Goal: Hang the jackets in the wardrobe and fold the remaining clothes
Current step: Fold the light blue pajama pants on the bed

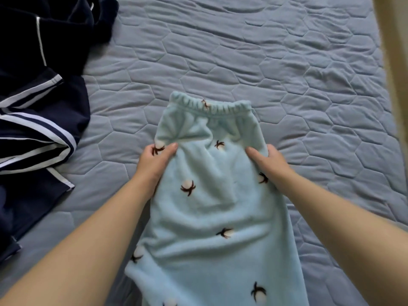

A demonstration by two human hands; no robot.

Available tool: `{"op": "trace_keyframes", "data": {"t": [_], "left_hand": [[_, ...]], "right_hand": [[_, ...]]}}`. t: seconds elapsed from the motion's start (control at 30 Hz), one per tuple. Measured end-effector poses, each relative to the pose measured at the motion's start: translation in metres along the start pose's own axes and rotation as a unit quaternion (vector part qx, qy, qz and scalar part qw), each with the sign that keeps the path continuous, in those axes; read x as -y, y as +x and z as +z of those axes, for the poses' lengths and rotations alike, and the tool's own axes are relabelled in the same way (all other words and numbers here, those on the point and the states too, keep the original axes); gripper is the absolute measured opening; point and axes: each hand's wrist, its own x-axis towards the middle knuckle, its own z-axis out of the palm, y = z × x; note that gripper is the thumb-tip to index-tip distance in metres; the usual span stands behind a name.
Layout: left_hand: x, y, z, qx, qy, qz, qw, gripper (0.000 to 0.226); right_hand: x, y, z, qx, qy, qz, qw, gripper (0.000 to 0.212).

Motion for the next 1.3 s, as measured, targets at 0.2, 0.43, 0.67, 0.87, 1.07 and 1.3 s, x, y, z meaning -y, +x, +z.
{"op": "trace_keyframes", "data": {"t": [0.2,0.43,0.67,0.87,1.07,1.3], "left_hand": [[0.042,-0.043,-0.023,0.034,0.129,-0.08,0.988,0.039],[0.017,-0.061,0.005,-0.175,0.38,0.226,0.88,0.046],[0.016,-0.008,0.027,-0.015,0.656,0.394,0.644,0.07],[0.038,0.005,0.007,-0.001,0.709,0.347,0.614,0.073],[0.078,-0.11,0.01,0.032,0.607,0.446,0.657,0.07],[0.157,-0.146,-0.051,-0.005,0.642,0.302,0.705,0.07]], "right_hand": [[-0.055,-0.057,-0.015,0.04,0.008,0.086,0.995,0.032],[-0.046,-0.058,-0.012,-0.184,-0.213,-0.133,0.95,0.044],[-0.001,-0.021,0.044,-0.035,-0.45,-0.346,0.822,0.06],[-0.057,-0.022,0.025,-0.036,-0.477,-0.244,0.844,0.084],[-0.093,-0.126,0.02,-0.023,-0.445,-0.378,0.812,0.068],[-0.166,-0.159,0.013,-0.001,-0.433,-0.23,0.872,0.066]]}}
